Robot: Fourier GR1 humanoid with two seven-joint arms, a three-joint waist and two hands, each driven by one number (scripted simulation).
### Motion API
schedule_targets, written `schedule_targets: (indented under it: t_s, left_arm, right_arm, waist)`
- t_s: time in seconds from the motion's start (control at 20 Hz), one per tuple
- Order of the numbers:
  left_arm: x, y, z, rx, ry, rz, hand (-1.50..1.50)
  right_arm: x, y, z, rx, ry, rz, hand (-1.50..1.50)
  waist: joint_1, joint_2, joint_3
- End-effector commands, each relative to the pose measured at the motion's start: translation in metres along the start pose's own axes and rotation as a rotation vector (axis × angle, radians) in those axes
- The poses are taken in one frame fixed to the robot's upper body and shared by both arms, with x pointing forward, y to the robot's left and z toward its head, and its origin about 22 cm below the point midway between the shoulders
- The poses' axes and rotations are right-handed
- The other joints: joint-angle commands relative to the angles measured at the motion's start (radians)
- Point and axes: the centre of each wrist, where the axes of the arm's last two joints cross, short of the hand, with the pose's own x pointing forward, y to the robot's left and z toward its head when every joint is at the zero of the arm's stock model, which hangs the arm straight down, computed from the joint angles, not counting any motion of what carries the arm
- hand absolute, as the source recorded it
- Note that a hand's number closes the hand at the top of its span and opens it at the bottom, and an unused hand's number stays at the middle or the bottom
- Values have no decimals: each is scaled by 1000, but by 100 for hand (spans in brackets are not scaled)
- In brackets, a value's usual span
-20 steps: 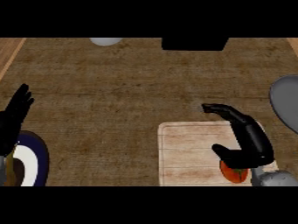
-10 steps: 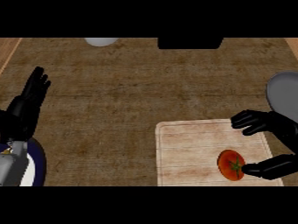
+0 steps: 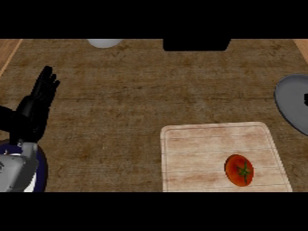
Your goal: Pick the tomato from the cutting board and place it in the pan
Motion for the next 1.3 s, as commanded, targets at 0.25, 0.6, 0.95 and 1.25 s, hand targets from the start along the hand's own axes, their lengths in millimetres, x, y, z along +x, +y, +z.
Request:
schedule_targets:
  t_s: [0.25,0.6,0.95,1.25]
  left_arm:
    - [9,-1,-6,17,-4,-4,0]
    - [7,-6,-9,12,-13,-2,0]
    - [0,2,9,11,6,-3,0]
    - [-2,-5,3,-5,-14,9,0]
  right_arm:
    - [26,-41,2,169,-153,66,-150]
    - [52,-25,-34,213,-179,80,-150]
    - [66,-3,-32,336,-217,9,-150]
    - [61,45,-16,366,-115,87,-150]
  waist:
    - [-5,-4,-3]
    - [-5,-4,-4]
    - [2,-6,-3]
    - [-2,-3,-3]
